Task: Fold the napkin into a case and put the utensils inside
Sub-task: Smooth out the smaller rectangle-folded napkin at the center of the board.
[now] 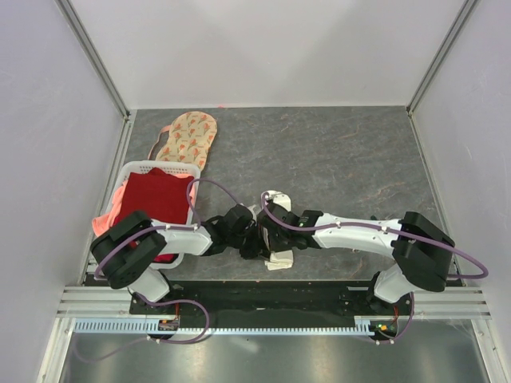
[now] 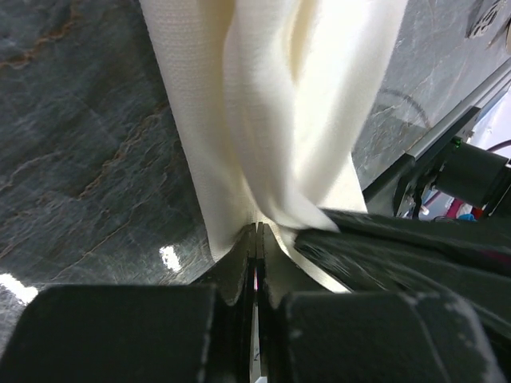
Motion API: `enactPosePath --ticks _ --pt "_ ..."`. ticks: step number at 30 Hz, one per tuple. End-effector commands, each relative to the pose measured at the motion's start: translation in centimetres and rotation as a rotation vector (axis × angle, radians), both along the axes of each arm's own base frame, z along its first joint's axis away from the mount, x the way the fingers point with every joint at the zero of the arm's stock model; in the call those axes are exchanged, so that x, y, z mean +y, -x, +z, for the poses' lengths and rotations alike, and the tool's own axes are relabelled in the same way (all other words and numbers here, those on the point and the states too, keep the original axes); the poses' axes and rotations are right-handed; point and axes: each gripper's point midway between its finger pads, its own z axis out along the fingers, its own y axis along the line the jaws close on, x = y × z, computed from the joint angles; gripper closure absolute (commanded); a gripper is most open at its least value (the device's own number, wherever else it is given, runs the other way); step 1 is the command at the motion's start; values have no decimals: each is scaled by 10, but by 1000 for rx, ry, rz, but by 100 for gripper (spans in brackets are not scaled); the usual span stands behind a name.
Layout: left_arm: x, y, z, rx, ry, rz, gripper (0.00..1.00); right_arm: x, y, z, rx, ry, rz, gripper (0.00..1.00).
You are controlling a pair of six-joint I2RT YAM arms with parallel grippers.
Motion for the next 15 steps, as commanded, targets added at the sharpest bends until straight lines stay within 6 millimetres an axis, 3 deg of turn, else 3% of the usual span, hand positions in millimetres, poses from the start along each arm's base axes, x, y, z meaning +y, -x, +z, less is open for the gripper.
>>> enactPosePath --ticks 1,4,6,8,9,12,15 --pt "-3 0 6 -2 27 20 98 7 2 -14 24 -34 -31 100" --pt "0 1 15 -23 39 19 95 1 5 -22 33 -13 -32 99" --pt "4 3 25 -46 48 15 89 -1 6 -22 29 -13 -29 91" --pt "12 4 29 -58 27 12 87 -3 6 -23 21 -16 -24 87" --pt "14 0 40 -84 42 19 87 -3 6 -21 15 -26 -24 86" --pt "27 -18 55 -118 53 75 87 -6 7 -24 10 -34 -22 83" --pt "32 -55 82 -181 106 124 88 -10 10 -30 8 -45 -19 83"
